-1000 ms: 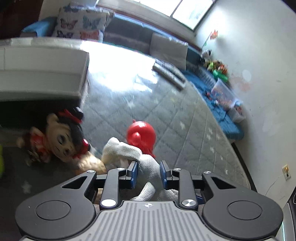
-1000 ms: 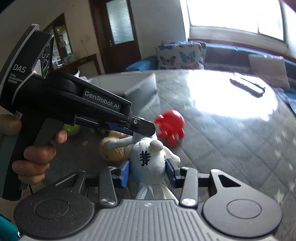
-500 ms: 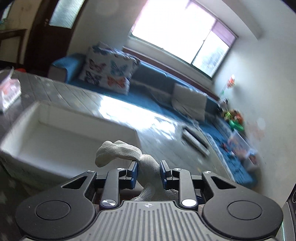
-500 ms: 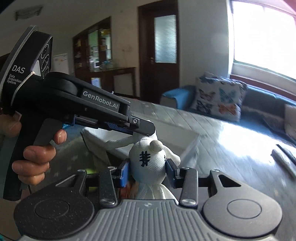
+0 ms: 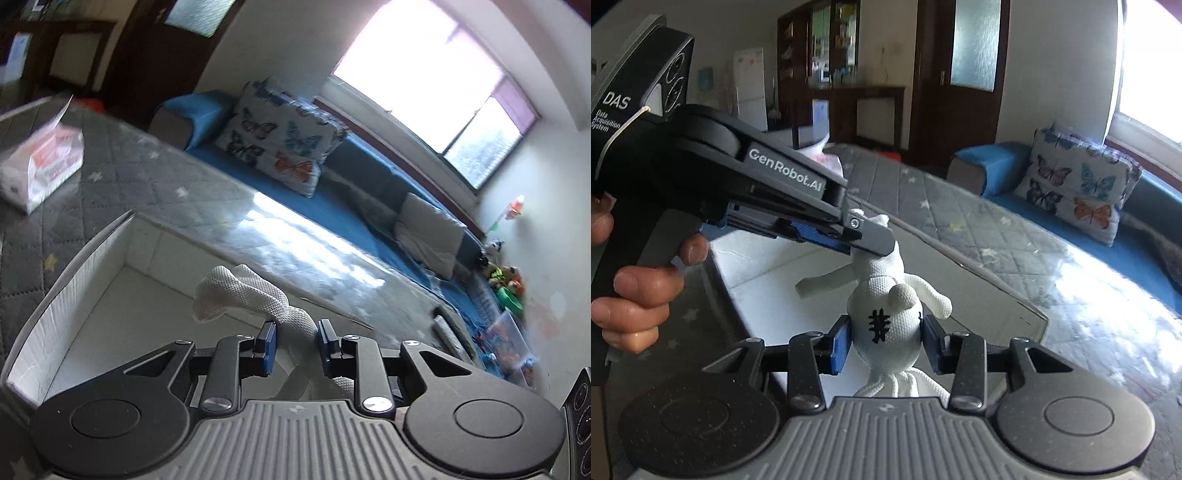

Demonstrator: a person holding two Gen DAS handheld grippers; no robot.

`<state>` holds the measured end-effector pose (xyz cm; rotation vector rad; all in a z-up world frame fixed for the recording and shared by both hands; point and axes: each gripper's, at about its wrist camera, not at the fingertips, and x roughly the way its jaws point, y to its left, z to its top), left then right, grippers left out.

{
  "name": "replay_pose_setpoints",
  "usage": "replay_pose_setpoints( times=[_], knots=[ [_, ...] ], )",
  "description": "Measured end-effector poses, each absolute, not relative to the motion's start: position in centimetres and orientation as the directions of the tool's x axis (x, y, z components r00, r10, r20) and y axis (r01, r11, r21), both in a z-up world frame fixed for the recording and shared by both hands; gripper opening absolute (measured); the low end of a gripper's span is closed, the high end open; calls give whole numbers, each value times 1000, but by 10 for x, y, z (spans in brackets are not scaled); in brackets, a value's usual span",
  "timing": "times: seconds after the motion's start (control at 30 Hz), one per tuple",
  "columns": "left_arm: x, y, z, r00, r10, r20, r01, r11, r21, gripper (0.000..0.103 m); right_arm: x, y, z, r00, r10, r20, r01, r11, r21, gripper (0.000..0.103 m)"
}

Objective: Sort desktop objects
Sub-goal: 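Lower the bunny into the box and open both grippers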

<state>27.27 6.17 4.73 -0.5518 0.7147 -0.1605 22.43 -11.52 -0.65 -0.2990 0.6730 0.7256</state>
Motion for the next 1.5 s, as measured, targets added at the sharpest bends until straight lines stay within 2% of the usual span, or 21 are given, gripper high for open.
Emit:
replay_pose_setpoints(
  times=[0.17, 0.53, 1.17, 1.5],
  knots=[
    [292, 80, 22, 725, -327, -606, -111, 813, -572, 25, 250, -99, -26, 502, 492, -711, -713, 700, -19, 42],
    [304, 83, 6, 695, -302, -653, -153, 825, -544, 30, 276, -83, -54, 474, 428, -769, -701, 712, -36, 45],
    [279, 68, 28, 711, -230, -664, -133, 884, -449, 31, 263, -103, -34, 530, 433, -729, -649, 760, -21, 50],
    [256, 56, 49, 747, -202, -634, -88, 914, -396, 31, 242, -116, -18, 571, 443, -691, -619, 785, -7, 50]
  ],
)
